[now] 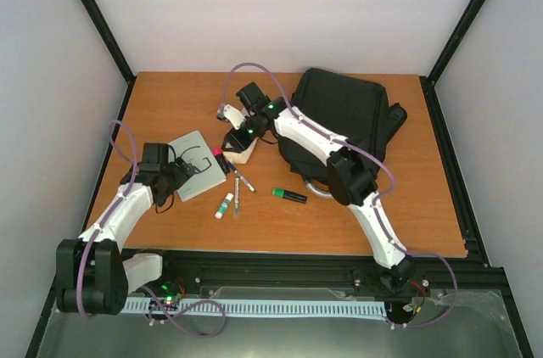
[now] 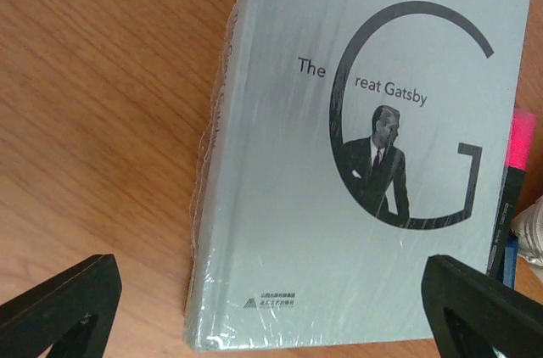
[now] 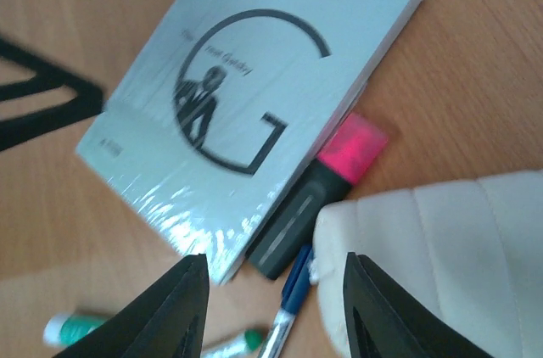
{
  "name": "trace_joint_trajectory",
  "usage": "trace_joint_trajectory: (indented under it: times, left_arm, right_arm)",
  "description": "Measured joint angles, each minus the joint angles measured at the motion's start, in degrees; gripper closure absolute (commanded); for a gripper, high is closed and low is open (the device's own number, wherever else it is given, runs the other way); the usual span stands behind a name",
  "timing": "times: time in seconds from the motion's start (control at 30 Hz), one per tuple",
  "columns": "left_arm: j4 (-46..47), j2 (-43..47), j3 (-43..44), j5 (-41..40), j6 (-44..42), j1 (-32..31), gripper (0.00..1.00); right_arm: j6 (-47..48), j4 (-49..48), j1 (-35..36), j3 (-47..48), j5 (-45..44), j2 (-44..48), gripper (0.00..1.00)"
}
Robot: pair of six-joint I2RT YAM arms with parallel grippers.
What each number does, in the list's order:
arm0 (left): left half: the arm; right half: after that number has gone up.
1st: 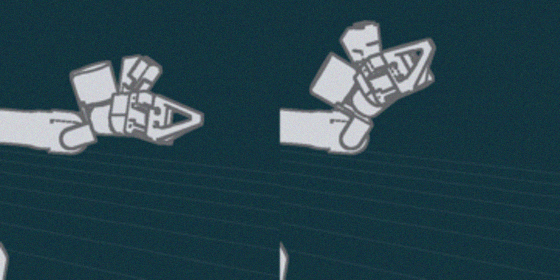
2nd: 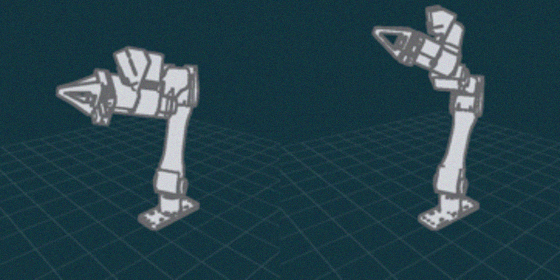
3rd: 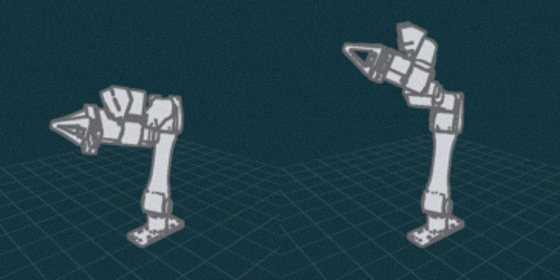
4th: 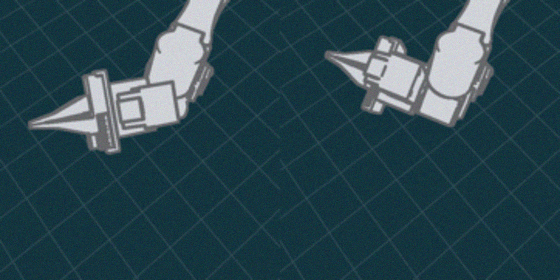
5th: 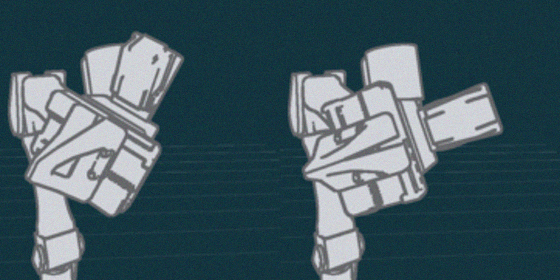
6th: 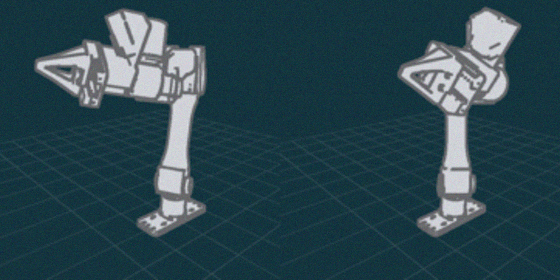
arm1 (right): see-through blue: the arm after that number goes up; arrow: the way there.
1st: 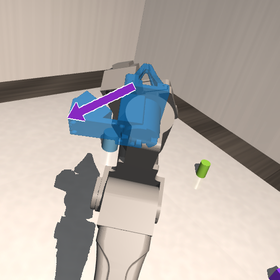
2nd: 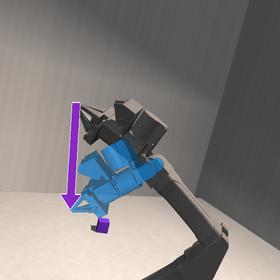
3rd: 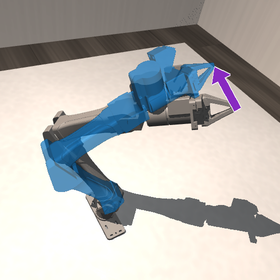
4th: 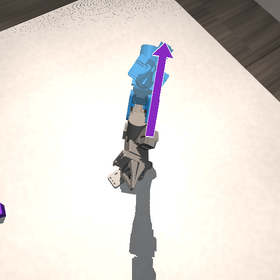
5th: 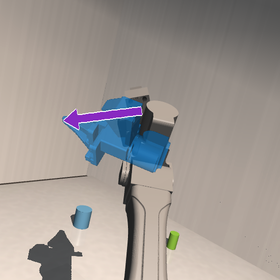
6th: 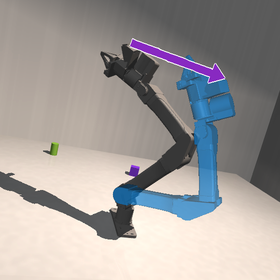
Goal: Pack the student bag
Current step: Pick up the book from the center of the board.
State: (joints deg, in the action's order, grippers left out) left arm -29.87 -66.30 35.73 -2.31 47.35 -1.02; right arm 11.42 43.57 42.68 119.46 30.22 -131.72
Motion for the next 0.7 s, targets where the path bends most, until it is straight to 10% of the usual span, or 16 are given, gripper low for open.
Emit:
trace_joint_trajectory:
  times: [0.7]
  left_arm:
    - [2.62,1.36,-3.45,0.0,0.46,0.0,0.0]
  right_arm:
    - [-8.33,1.79,4.85,17.29,-3.32,-17.79,0.62]
